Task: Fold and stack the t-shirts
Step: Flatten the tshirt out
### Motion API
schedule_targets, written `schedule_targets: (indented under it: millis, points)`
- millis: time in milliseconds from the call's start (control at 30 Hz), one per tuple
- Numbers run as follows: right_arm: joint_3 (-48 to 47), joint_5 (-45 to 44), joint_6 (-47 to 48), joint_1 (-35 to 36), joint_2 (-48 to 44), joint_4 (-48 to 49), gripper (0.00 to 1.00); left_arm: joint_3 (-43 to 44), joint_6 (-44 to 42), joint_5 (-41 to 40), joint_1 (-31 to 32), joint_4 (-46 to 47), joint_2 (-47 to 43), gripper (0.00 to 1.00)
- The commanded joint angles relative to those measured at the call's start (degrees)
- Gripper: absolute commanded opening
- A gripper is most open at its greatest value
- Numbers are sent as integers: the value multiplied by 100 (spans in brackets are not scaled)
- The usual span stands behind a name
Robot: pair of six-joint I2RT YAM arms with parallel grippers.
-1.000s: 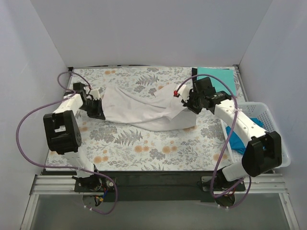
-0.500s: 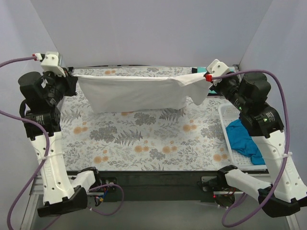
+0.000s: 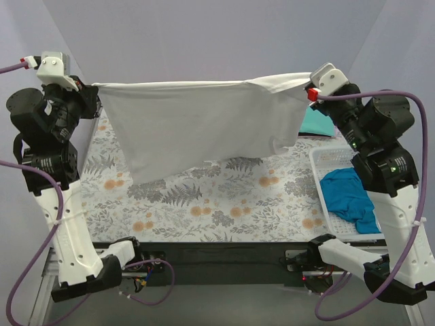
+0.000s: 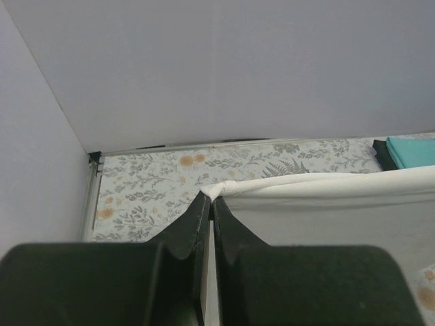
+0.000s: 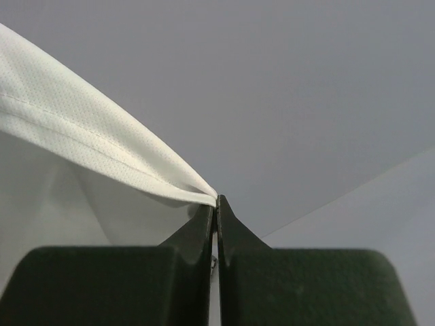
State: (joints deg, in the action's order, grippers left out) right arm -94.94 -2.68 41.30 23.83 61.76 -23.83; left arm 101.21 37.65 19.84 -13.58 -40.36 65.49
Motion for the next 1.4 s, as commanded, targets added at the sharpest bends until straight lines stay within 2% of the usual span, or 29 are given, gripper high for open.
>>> schedule_targets:
  millis: [0, 167, 267, 333, 433, 467, 533, 567, 667, 733, 900, 933, 1000, 1033, 1067, 1100, 1167, 1200, 1233, 1267, 1333, 1367]
  points:
    - [-184, -277, 308, -28, -200, 563, 1, 144, -117, -278, -30, 160, -319, 0]
    - [159, -347, 581, -28, 405, 1563, 1, 408, -82, 151, -30, 89, 646, 0]
    - [-138, -453, 555, -45, 1107, 2039, 1, 662, 31, 529, -22, 362, 1201, 0]
    - [-463, -479, 485, -81, 1530, 2181, 1, 1469, 128, 565, -21, 336, 2052, 0]
    - [-1428, -567, 239, -265, 2444, 2479, 1, 2793, 348, 671, -13, 396, 3254, 0]
    - [-2075, -602, 160, -352, 2942, 2498, 1, 3077, 427, 706, -21, 554, 3459, 0]
    - [-2886, -699, 10, -423, 3463, 2489, 1, 3570, 673, 855, -21, 1273, 3924, 0]
    - [-3638, -699, -8, -476, 3918, 2506, 1, 3642, 778, 881, -21, 1589, 4023, 0]
    - [-4504, -830, 36, -511, 4457, 2909, 1, 4037, 1007, 523, -21, 2672, 4339, 0]
    - [-4447, -840, 54, -529, 4398, 3470, 1, 4275, 947, 181, -30, 3059, 4367, 0]
    - [-3455, -603, 133, -573, 3459, 4001, 1, 3082, 604, 38, -276, 4070, 3454, 0]
    - [-2974, -533, 176, -590, 3318, 3992, 1, 2941, 542, 108, -381, 4149, 3383, 0]
    - [-2217, -384, 343, -634, 2817, 4001, 1, 2380, 472, 484, -478, 3819, 3138, 0]
    - [-1369, -122, 379, -643, 2459, 3983, 1, 2047, 393, 712, -539, 3720, 3006, 0]
    - [-917, 46, 570, -652, 2255, 3983, 1, 1652, 279, 1158, -549, 3659, 2795, 0]
    - [-452, 222, 659, -652, 2036, 3948, 1, 534, -79, 1337, -549, 3606, 2358, 0]
    - [968, 1039, 1009, -635, 1405, 3695, 1, -683, -720, 1628, -549, 3597, 1820, 0]
    - [1429, 1241, 1160, -617, 1209, 3510, 1, -1691, -889, 1620, -540, 3536, 1600, 0]
    - [1799, 1435, 1300, -599, 1033, 3256, 1, -2162, -1117, 1655, -566, 3378, 1233, 0]
    - [2543, 1654, 1415, -521, 709, 3088, 1, -2523, -1415, 1716, -558, 3150, 1107, 0]
    - [3154, 1883, 1714, -415, 287, 2450, 1, -3435, -1960, 1795, -610, 2441, 835, 0]
    - [3748, 1920, 1784, -371, 171, 2297, 1, -3685, -2181, 1909, -636, 2184, 755, 0]
